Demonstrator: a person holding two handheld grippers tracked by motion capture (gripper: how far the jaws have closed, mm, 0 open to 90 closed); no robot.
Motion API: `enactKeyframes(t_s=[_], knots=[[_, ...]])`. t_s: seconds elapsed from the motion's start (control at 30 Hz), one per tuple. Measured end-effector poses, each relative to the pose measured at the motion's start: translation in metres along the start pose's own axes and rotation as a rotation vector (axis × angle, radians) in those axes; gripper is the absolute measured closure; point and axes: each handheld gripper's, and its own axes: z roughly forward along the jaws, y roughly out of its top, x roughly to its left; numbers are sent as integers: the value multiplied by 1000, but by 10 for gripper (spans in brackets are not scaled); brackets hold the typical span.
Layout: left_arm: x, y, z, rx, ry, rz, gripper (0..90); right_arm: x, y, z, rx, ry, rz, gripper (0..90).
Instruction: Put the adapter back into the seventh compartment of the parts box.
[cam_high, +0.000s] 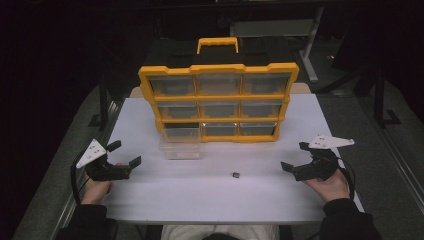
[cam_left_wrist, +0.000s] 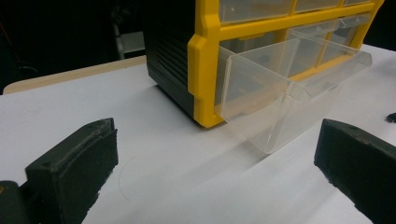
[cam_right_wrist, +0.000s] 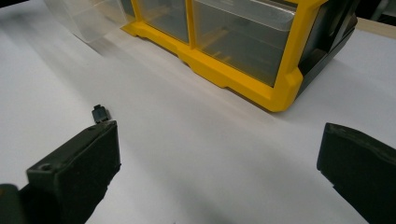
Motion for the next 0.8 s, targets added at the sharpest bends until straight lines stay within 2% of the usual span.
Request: enactKeyframes(t_s=[0.8], knots=[[-3, 0, -4, -13, 13, 7, 0, 5, 2, 0, 20, 5, -31, 0]])
